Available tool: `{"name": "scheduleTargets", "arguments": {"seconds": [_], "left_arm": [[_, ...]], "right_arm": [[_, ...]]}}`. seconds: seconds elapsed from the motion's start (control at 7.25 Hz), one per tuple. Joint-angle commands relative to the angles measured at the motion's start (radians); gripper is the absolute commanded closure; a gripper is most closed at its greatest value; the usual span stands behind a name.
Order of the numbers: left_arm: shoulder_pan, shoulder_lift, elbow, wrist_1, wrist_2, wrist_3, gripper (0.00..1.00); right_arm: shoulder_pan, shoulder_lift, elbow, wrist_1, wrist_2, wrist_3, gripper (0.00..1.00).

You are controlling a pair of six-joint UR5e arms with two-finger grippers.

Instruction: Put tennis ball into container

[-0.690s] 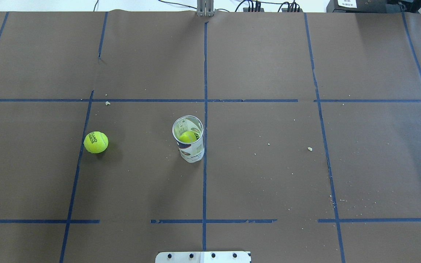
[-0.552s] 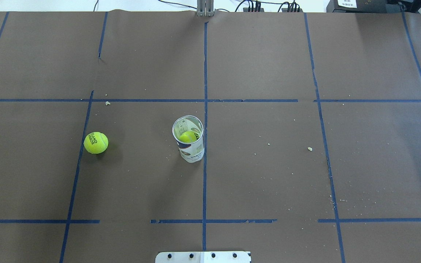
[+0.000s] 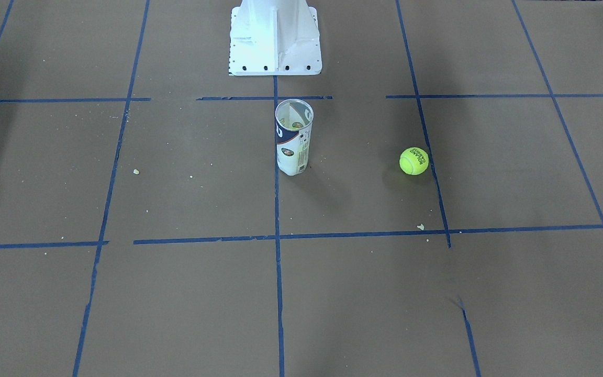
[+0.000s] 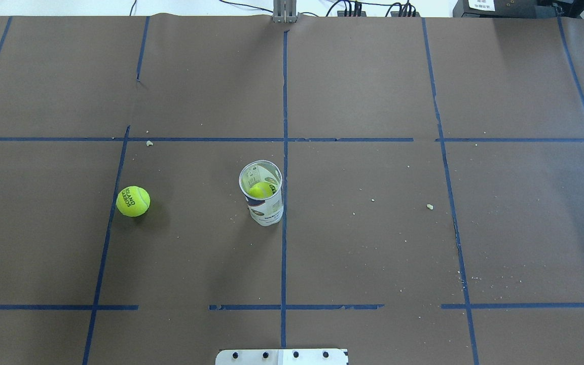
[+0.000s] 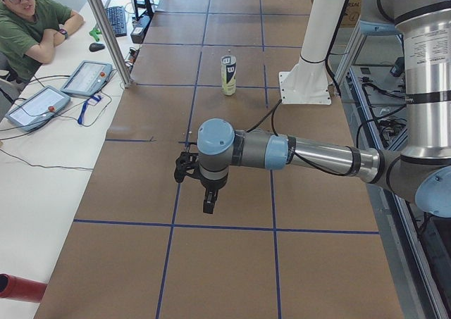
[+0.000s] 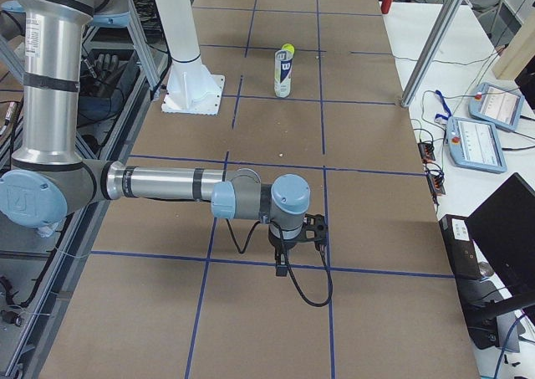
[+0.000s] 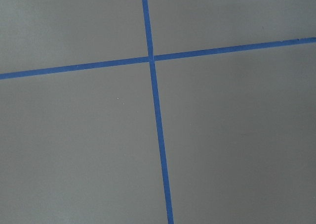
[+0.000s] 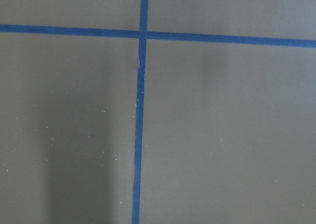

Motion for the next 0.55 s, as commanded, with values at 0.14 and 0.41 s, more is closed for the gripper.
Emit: {"name": "scheduleTargets", "arguments": {"seconds": [0.14,0.41], "left_arm": [[-0.013,-0.075,-0.003,-0.011,-0.008,-0.005,0.0],[-0.013,-0.086,-0.012,-0.081,-0.011,-0.005,0.0]], "right_arm": [[0.0,0.0,0.0,0.0,0.0,0.0,0.0],[0.0,0.0,0.0,0.0,0.0,0.0,0.0]]}}
